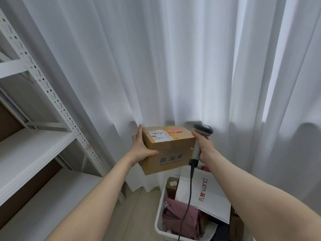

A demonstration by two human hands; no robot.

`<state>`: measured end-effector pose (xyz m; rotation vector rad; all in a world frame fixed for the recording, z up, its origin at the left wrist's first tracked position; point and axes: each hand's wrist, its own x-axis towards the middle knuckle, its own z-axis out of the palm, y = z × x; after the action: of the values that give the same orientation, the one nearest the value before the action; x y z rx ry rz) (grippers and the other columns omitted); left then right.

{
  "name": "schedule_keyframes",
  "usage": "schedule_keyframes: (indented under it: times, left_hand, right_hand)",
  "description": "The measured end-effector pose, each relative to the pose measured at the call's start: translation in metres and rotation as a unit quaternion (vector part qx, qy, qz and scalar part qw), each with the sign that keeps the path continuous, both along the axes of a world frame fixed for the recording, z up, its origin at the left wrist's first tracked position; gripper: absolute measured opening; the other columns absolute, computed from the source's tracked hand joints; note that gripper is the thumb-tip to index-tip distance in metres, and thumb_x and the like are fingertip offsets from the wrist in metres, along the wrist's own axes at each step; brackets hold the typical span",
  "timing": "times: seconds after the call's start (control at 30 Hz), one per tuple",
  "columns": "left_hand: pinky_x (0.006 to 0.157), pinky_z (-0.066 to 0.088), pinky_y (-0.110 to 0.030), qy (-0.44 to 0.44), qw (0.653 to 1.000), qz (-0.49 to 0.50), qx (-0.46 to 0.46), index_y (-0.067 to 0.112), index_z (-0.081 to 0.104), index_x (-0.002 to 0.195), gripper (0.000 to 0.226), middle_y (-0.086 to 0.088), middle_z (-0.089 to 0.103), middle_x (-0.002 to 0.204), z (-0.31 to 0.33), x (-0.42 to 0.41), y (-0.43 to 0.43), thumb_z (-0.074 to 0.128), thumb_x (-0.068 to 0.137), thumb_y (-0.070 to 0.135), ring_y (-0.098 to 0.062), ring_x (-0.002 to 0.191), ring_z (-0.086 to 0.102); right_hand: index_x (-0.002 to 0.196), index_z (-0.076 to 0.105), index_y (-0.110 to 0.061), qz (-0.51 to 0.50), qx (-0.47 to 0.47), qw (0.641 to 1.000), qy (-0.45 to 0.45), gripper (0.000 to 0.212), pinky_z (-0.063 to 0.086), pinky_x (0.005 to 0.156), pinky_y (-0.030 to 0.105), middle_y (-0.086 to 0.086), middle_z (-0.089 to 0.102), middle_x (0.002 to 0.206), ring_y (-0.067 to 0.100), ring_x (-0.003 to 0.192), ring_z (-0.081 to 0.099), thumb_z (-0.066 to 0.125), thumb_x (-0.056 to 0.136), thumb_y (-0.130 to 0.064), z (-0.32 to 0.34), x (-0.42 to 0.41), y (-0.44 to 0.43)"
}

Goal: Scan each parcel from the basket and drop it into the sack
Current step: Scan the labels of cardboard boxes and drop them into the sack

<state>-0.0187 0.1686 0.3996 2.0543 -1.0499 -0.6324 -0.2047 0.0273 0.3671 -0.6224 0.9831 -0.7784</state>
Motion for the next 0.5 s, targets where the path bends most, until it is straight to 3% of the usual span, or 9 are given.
schedule_keyframes:
  times: [0.13,0.33,0.5]
  left_hand:
    - [0.113,0.030,-0.040,-0.038,0.999,-0.036,0.011,0.035,-0.017,0.149,0.130,0.001,0.007,0.148,-0.005,-0.008,0.000,0.084,0.068,0.017,-0.023,0.139,0.020]
    - [0.111,0.029,-0.039,0.012,0.998,-0.059,0.035,0.034,-0.010,0.150,0.120,0.002,0.004,0.153,-0.005,-0.007,0.000,0.082,0.073,0.024,-0.023,0.141,0.017]
    - [0.108,0.038,-0.042,0.012,0.997,-0.057,0.050,0.032,0.001,0.151,0.111,0.002,0.007,0.150,-0.014,-0.007,-0.001,0.080,0.074,0.022,-0.025,0.137,0.023]
  right_hand:
    - [0.124,0.053,-0.017,-0.014,0.004,1.000,0.003,0.058,0.054,0.092,0.048,0.010,0.067,0.117,0.032,0.107,0.064,0.083,0.076,-0.030,-0.004,-0.002,0.003]
    - [0.110,0.053,-0.025,-0.032,-0.029,0.998,0.037,0.043,0.040,0.108,0.049,0.006,0.066,0.118,0.028,0.114,0.058,0.080,0.078,-0.032,-0.017,-0.002,0.010]
    - [0.125,0.055,-0.019,-0.025,-0.037,0.996,0.074,0.051,0.039,0.108,0.050,0.006,0.065,0.122,0.029,0.117,0.056,0.078,0.081,-0.030,-0.019,-0.005,0.014]
